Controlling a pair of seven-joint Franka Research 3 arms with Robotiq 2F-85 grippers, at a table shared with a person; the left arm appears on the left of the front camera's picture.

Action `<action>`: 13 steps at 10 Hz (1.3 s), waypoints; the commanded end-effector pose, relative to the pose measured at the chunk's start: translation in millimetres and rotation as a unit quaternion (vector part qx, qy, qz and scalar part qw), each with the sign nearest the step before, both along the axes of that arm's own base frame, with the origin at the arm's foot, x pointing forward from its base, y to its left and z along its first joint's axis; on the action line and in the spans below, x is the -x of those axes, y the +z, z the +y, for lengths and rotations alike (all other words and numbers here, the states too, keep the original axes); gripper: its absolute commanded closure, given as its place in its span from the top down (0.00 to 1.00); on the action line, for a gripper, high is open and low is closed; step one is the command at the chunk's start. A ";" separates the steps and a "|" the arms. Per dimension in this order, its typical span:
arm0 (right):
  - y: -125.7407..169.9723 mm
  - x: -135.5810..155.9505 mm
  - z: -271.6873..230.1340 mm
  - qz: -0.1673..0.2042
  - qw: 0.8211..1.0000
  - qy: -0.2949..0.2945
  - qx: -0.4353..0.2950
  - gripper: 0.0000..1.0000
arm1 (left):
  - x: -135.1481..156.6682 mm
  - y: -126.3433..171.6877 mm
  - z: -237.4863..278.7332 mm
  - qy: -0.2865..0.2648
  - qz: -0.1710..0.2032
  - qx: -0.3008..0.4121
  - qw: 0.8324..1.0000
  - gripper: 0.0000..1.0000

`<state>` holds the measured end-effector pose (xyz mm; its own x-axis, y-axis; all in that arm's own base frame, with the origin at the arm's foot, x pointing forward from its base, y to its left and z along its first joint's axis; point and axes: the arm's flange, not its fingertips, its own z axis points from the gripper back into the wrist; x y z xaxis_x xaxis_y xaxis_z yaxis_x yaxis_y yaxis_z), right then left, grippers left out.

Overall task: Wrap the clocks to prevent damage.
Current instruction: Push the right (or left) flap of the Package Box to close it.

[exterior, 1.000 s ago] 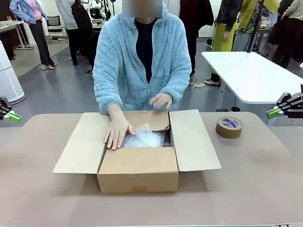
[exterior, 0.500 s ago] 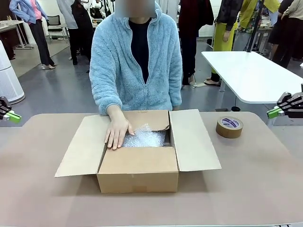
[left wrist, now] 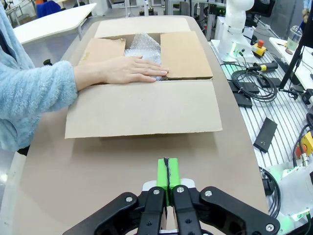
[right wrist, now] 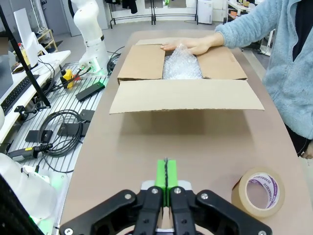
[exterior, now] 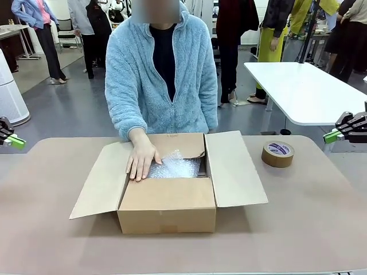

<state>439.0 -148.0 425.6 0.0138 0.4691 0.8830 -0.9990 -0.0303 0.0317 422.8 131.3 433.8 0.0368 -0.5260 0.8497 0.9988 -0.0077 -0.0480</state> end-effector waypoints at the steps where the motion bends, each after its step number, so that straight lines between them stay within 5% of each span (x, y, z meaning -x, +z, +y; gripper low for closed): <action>1: -13.0 -0.7 15.3 0.005 1.000 -0.005 0.017 0.01 | 0.8 0.2 -0.8 0.004 -0.002 0.012 1.000 0.00; 2: -25.8 -1.8 32.5 0.006 0.996 -0.068 0.058 0.01 | 0.8 0.2 -0.8 0.004 -0.002 0.012 1.000 0.00; 5: -55.5 -3.8 75.2 -0.016 0.989 -0.121 0.086 0.01 | 0.8 0.2 -0.8 0.004 -0.002 0.012 1.000 0.00; 9: -73.8 -9.7 105.6 0.023 0.995 -0.080 0.060 0.01 | 0.8 0.2 -0.8 0.004 -0.002 0.012 1.000 0.00; 13: -74.5 -6.7 104.4 0.011 0.994 -0.080 0.073 0.01 | 0.8 0.2 -0.8 0.004 -0.002 0.012 1.000 0.00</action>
